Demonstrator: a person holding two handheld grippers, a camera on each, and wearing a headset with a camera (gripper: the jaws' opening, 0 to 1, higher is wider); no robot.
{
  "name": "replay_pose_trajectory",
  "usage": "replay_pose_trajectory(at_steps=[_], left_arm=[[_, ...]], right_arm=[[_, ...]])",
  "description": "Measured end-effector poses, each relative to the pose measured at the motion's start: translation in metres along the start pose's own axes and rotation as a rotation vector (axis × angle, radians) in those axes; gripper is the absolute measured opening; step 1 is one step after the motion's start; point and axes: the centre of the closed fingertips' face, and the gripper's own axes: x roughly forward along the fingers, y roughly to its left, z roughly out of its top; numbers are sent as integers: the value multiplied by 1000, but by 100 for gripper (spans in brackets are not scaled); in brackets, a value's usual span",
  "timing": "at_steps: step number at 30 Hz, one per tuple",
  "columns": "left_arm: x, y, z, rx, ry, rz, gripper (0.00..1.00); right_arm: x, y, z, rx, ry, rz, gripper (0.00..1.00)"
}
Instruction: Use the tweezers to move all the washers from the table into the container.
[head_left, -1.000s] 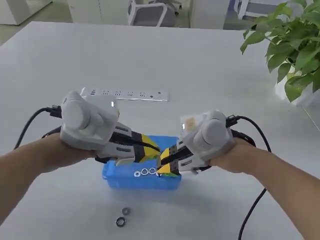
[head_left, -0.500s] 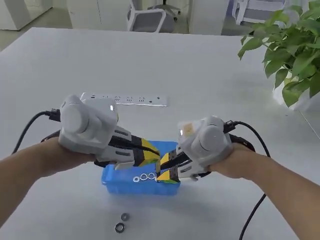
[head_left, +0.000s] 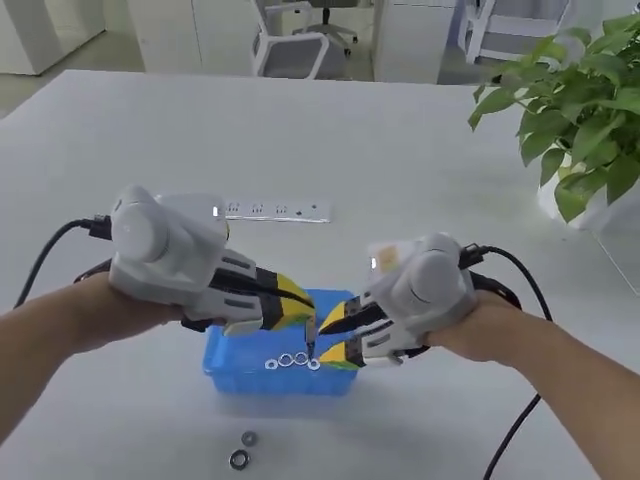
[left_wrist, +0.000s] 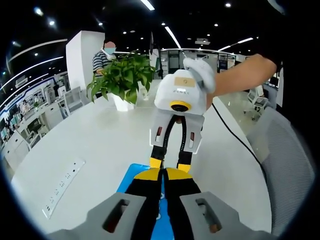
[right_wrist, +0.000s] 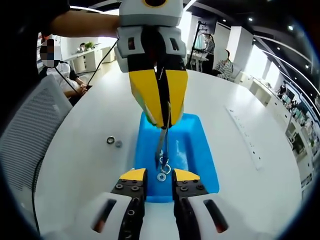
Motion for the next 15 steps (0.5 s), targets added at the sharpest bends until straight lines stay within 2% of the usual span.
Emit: replay_pose_trajectory(at_steps=[6,15], left_arm=[[-9,-3,5,5,1,13,5],[-20,-11,11,4,6,20,5]], right_arm=[[-11,3,0,36,-3,-32,26],[-29,11,-3,138,-8,-79,38]])
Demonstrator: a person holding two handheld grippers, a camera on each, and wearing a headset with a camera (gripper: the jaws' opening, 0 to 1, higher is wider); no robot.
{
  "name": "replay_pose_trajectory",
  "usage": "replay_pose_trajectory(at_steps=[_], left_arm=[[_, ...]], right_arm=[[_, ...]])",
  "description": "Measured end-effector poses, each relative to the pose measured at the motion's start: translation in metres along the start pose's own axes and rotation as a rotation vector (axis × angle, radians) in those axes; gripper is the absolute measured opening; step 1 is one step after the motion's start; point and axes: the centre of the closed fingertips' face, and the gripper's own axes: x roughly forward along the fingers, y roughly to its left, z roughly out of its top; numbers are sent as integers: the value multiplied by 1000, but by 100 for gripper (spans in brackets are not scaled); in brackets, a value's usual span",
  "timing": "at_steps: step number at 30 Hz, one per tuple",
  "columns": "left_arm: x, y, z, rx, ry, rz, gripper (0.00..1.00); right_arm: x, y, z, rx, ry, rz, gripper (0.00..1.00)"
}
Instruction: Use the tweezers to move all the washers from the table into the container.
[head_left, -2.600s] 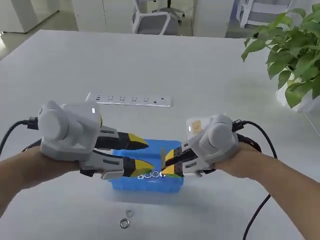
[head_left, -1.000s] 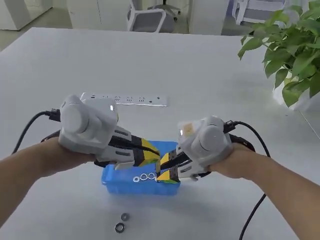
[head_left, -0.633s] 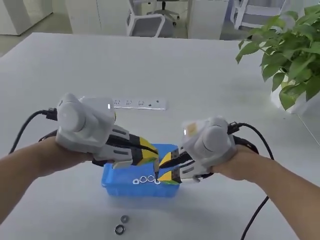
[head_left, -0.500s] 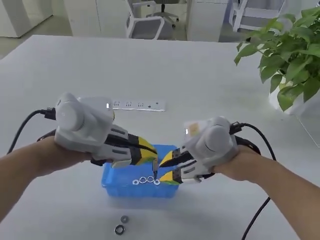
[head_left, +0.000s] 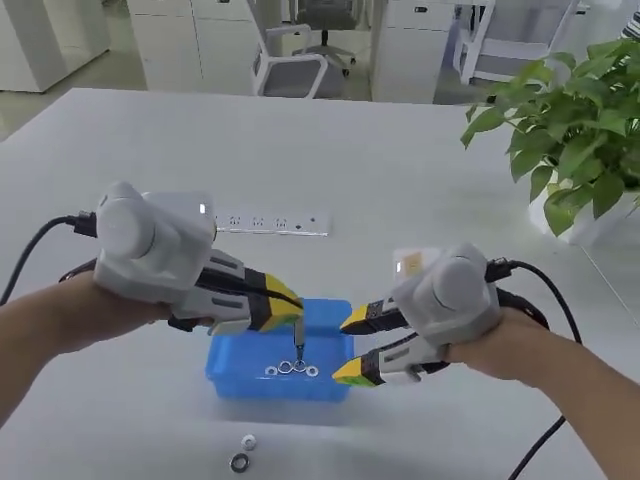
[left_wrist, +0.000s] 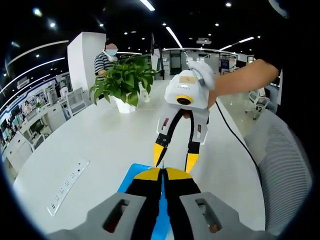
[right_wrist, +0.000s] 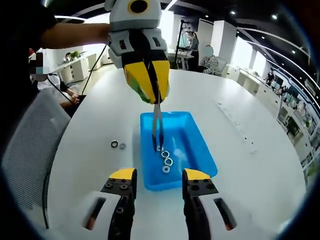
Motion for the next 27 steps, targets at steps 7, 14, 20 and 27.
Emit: replay_pose_trajectory(at_steps=[7,14,20,27], left_arm=[[-11,-4,4,-4,4,14,5],[-22,-8,3,-10,11,28,5],[-30,-14,3,-17,5,41,5],[-36,-23,-3,-15,11,46,5]], right_arm=[[-14,3,-2,70,-27,-64,55],[-22,10,-1,110,-55,-103,66],[-27,15,3,129,-83,-141,76],[-32,21,1,149,-96,-170,82]])
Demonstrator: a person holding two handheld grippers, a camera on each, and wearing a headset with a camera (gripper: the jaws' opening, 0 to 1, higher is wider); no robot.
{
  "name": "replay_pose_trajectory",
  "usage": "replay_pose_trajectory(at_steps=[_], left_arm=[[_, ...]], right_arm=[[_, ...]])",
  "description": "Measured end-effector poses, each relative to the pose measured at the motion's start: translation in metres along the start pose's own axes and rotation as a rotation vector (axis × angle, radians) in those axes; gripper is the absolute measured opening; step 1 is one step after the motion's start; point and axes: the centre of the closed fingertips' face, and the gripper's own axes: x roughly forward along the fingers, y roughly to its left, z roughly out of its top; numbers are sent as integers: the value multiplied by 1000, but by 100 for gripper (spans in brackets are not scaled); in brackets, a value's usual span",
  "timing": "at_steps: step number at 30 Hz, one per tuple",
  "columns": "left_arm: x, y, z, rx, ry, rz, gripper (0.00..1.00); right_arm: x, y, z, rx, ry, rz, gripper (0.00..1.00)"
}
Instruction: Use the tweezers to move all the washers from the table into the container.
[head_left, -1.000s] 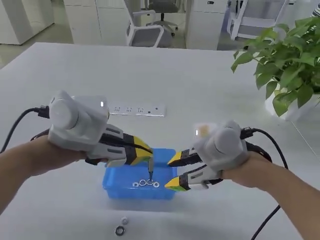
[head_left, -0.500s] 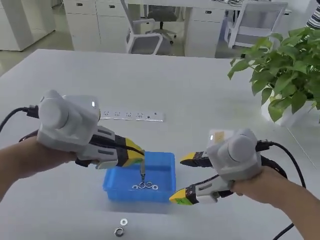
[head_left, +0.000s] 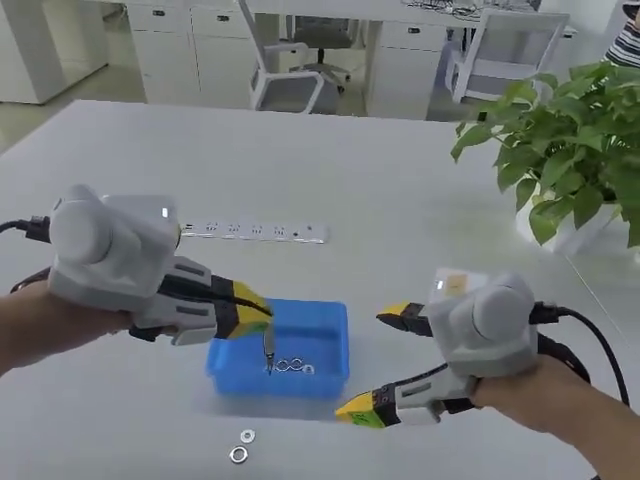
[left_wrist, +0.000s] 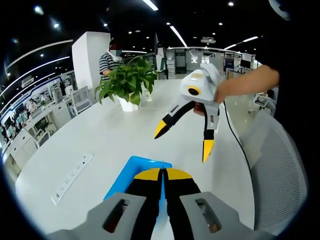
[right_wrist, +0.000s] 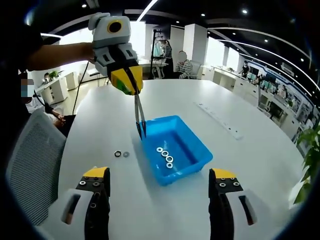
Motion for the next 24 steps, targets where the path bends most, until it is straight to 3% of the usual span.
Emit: replay_pose_trajectory(at_steps=[15,24], left_arm=[[-7,-13,-13,-14,-2,11,5],[-8,-21,-21,-22,4,9,5]], right_arm=[[-4,1,2,23,-40,-56,100],[-4,7,0,38,-43,-57,100]])
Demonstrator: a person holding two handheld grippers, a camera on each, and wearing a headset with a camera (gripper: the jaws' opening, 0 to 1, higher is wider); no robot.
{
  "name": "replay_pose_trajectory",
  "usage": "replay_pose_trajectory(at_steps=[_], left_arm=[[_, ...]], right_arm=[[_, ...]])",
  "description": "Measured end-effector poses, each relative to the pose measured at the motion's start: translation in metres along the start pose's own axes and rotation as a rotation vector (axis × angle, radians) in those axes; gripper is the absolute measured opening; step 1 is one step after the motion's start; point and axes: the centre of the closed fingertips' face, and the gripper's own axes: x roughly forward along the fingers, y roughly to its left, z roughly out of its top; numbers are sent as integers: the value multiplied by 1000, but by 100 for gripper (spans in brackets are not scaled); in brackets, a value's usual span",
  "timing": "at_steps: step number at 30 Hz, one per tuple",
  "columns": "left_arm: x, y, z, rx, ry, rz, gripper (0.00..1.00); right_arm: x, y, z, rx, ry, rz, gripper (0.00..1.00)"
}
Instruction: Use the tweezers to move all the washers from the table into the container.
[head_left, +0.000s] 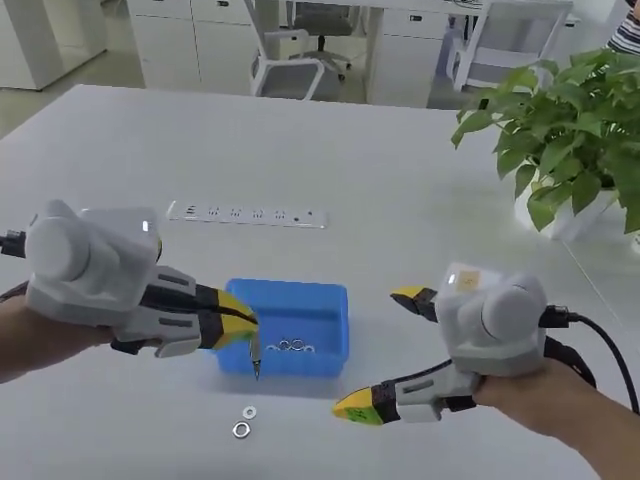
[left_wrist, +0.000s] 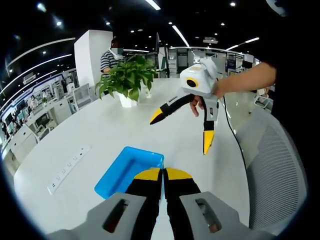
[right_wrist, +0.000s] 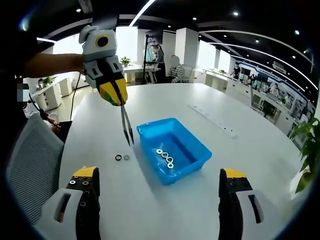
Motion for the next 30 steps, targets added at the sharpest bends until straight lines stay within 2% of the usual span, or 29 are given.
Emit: replay_pose_trajectory(at_steps=[18,30], left_arm=[[-1,-17,-15,7,2,-7,5],[-8,-22,-21,0,-11,-12,5]], right_arm=[[-2,6,-4,-3,-11,-7,100],[0,7,-6,-6,-12,0,100]])
